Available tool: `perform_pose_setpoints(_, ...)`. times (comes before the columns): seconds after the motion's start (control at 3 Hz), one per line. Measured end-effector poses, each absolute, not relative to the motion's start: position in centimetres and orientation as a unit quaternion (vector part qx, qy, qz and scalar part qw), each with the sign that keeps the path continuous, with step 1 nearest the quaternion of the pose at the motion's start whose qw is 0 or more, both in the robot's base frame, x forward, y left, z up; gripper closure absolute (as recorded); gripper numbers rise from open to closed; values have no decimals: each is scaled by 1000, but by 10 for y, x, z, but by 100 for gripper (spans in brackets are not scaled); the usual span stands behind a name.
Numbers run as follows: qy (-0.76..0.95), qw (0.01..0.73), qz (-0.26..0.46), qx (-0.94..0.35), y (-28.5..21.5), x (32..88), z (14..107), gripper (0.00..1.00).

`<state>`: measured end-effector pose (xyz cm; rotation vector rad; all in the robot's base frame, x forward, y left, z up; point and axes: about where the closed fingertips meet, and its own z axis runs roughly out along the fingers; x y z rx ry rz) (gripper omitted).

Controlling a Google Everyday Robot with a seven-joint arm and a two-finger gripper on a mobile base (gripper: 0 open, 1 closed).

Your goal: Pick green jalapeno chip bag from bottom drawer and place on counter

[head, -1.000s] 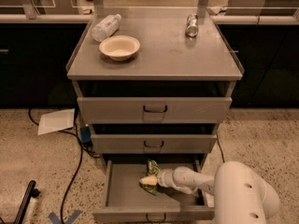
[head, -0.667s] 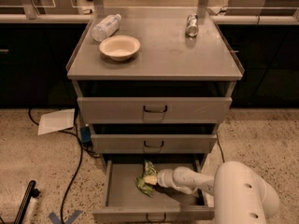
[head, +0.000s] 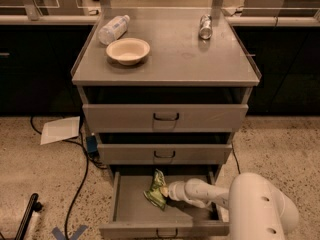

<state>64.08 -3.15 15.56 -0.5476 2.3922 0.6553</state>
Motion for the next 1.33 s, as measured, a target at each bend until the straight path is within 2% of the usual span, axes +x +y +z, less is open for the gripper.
perform_pose_setpoints(0.33,900,296,246,-206,-32,641,156,100)
perform_pose_setpoints(0.67,894,309,253,-202,-31,638,164,100)
perform_pose_setpoints(1.0,878,354,260,-190,-38,627,205,100)
perform_pose_setpoints(1.33,861,380,287,-180,-68,598,265,100)
